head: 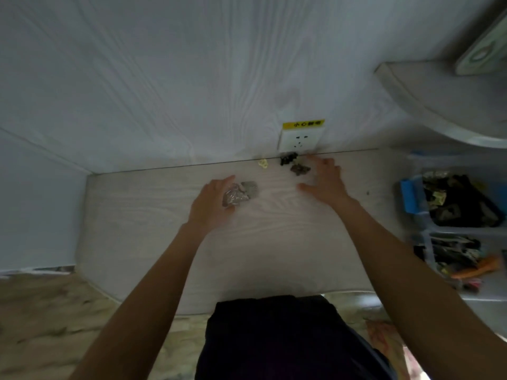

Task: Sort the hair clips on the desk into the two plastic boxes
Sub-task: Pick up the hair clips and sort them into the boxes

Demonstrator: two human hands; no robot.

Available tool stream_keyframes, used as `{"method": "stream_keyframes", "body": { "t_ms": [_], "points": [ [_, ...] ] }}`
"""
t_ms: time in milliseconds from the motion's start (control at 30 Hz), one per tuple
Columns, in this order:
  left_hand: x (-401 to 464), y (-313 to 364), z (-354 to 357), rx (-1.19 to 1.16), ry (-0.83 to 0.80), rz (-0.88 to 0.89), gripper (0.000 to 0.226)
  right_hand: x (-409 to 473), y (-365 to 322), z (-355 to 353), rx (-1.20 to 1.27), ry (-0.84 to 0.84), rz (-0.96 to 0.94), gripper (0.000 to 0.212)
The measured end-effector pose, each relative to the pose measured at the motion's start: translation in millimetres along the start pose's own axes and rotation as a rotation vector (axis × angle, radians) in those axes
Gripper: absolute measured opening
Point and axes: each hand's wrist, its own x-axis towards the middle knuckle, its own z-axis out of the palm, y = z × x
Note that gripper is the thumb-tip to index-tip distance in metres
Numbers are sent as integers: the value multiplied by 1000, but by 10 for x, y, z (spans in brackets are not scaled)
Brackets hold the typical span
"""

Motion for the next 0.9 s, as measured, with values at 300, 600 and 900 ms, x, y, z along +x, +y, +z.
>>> {"method": "stream_keyframes", "body": {
  "t_ms": [300, 600, 900],
  "points": [
    [-145, 274, 270, -88, -4, 52, 49, -414, -151, 401, 24, 202, -150, 20],
    [-301, 1136, 292, -257, 131, 156, 53, -1150, 388, -244, 351, 366, -120, 16],
    [-307, 2855, 581, -291, 135, 590, 48, -1776, 1662, -1488, 320, 578, -1, 16]
  ]
}}
